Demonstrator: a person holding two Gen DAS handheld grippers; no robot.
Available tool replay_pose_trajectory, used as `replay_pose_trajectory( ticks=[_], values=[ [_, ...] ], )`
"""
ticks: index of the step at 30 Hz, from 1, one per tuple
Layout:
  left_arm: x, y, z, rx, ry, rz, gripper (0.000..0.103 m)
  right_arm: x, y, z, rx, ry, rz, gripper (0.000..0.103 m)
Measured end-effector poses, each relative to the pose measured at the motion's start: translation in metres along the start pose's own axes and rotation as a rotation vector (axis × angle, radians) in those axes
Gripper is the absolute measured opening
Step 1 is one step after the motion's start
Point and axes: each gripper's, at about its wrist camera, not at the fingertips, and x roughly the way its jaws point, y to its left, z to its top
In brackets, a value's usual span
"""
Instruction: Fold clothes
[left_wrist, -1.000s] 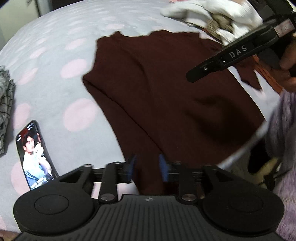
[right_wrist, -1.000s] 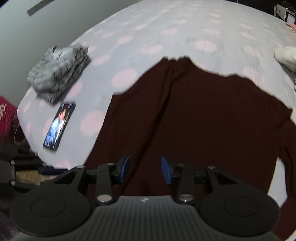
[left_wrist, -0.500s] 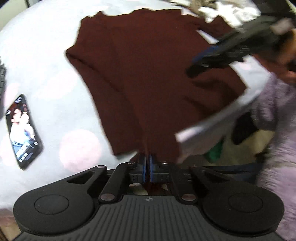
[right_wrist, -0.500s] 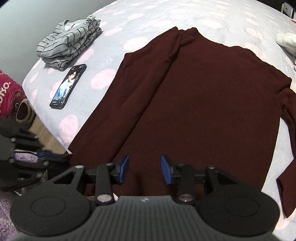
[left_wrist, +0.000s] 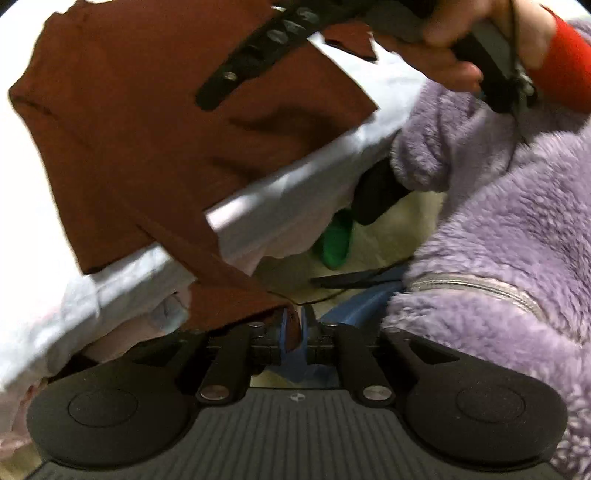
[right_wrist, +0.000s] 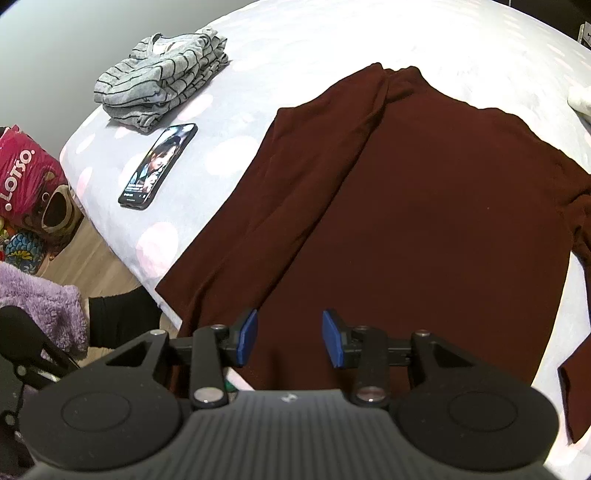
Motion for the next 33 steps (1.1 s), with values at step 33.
replay_pose_trajectory(
  ticks=[33],
  values=[
    [0.023,0.067,0.016,-0.293,-0.155,0.365,0.012,0.009,-0.003,-0.002,-0.009,0.036,0.010,0.048]
  ],
)
